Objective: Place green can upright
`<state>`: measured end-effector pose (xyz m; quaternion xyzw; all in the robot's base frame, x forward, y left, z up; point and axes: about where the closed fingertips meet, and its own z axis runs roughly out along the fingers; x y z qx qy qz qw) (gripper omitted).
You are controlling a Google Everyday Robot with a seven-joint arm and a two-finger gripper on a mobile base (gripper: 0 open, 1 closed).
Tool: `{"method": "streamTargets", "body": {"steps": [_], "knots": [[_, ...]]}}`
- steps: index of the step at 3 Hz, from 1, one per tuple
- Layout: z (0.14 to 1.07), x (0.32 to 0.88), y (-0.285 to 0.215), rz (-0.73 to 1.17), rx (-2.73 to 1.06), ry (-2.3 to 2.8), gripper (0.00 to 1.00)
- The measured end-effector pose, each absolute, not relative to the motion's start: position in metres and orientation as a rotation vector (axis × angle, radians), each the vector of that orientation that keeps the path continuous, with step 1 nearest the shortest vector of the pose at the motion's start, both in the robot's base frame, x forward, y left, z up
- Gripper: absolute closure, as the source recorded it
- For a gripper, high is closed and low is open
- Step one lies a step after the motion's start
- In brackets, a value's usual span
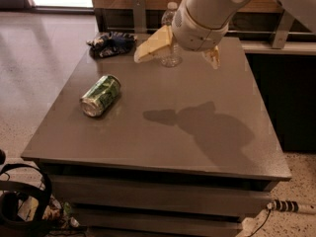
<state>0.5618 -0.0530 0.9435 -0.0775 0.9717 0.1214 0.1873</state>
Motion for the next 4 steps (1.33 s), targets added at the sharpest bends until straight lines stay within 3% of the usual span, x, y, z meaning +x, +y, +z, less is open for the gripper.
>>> {"method": "streamTargets", "body": {"steps": [2, 4], "knots": [[0.933, 0.571, -0.024, 0.394, 0.096, 2.768, 0.00], [0.930, 0.583, -0.007, 0.418, 0.049, 2.829, 0.00]]}}
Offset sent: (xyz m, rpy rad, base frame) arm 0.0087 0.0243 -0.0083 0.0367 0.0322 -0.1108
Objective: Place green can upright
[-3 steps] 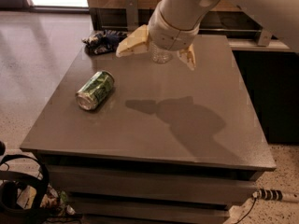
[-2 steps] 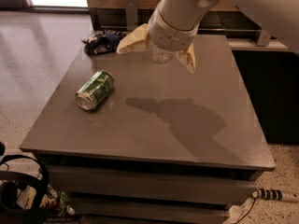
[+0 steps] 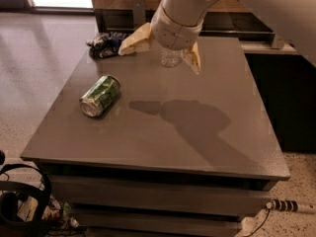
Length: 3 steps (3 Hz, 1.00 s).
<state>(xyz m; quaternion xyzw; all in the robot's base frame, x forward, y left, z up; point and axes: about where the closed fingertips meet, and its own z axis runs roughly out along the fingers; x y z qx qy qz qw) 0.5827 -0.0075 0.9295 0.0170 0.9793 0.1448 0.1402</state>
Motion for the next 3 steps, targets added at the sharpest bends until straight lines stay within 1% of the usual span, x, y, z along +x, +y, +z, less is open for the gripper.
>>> {"method": "streamTargets", "body": {"steps": [1, 2, 3], "knots": [[0.913, 0.593, 0.033, 0.416, -0.019, 2.918, 0.00], [0.895, 0.587, 0.068, 0.346, 0.003, 2.963, 0.00], [0.890, 0.578, 0.089, 0.311, 0.007, 2.964, 0.00]]}}
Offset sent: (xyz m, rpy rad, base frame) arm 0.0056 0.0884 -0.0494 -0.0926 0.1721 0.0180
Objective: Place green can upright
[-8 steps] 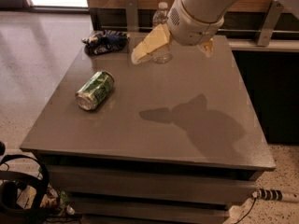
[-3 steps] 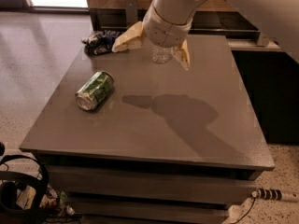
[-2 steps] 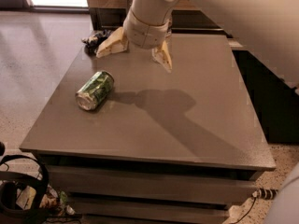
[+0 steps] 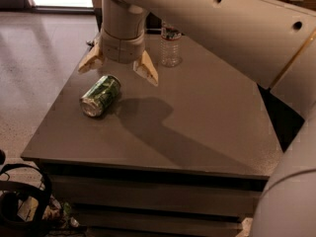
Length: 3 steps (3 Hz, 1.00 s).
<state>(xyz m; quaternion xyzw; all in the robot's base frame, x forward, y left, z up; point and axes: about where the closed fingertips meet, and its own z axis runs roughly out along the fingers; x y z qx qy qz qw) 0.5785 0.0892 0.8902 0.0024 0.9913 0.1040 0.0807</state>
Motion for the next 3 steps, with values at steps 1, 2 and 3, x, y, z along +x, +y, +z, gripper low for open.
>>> {"method": "streamTargets", "body": {"steps": [1, 2, 3], "knots": [[0.878, 0.577, 0.117, 0.261, 0.053, 2.957, 0.00], [0.865, 0.587, 0.131, 0.291, 0.097, 2.967, 0.00], [0.840, 0.606, 0.133, 0.305, 0.239, 3.006, 0.00]]}}
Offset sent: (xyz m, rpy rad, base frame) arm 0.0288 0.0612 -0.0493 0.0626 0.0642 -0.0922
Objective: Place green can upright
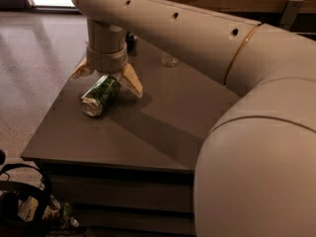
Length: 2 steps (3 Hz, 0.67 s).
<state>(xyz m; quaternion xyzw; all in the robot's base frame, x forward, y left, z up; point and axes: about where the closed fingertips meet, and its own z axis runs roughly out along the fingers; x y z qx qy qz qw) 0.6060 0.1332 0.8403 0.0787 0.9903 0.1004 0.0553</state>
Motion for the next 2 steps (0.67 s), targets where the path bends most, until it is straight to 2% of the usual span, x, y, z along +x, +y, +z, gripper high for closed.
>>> {"method": "streamTargets", "body": {"steps": [1, 2], "knots": [[0.8320, 0.6118, 0.1308, 0.300, 0.293, 3.018, 0.00], [0.8301, 0.6115, 0.1316, 0.298, 0.276, 3.021, 0.26]]}}
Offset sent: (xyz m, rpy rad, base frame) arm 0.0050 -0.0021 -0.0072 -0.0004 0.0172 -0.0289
